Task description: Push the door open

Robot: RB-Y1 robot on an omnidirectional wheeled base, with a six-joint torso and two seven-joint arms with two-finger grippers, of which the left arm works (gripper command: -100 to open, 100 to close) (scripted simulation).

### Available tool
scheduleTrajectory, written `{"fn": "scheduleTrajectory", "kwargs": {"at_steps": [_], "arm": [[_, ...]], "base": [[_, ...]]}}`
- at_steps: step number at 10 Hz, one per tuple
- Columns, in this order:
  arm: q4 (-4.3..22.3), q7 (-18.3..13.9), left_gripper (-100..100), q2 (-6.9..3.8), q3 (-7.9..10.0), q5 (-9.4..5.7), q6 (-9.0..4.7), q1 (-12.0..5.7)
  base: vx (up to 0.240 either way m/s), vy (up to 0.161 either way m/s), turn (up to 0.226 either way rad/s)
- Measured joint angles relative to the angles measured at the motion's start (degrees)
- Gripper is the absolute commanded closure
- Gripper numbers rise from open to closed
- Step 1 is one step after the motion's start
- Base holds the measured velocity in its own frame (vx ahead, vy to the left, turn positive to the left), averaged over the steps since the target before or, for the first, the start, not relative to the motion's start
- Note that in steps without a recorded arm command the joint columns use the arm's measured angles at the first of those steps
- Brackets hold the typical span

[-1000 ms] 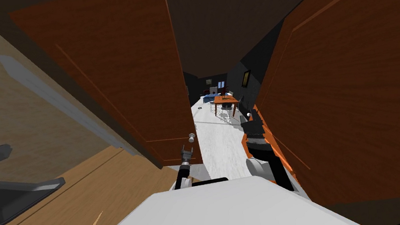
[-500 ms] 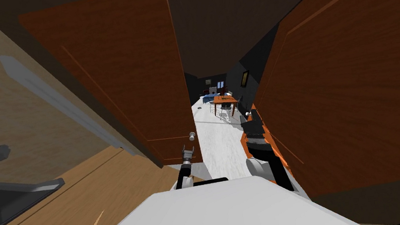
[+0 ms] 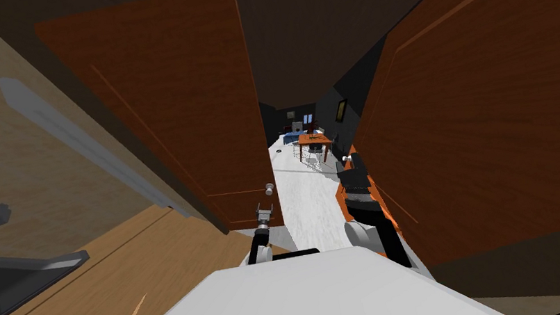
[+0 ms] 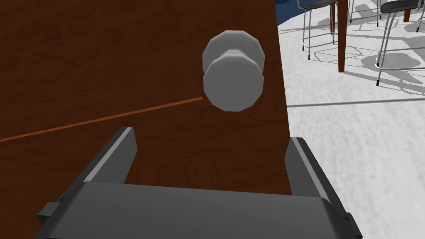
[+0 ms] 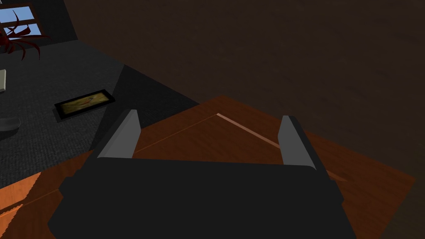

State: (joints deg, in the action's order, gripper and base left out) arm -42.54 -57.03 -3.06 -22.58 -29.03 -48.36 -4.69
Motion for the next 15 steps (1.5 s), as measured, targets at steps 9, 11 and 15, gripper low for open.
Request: {"fn": "scheduleTrajectory", "kwargs": {"at_steps": [9, 11, 15], "arm": [[1.8, -11.7, -100, 1.21, -2.55, -4.82, 0.42, -1.94], [1.5, -11.9, -100, 0.76, -2.49, -4.92, 0.57, -1.77], [2.2, -12.2, -100, -0.04, -2.14, -5.11, 0.17, -2.19]], "base": [[-0.037, 0.014, -0.016], [0.146, -0.006, -0.029], [0.21, -0.018, -0.023]]}}
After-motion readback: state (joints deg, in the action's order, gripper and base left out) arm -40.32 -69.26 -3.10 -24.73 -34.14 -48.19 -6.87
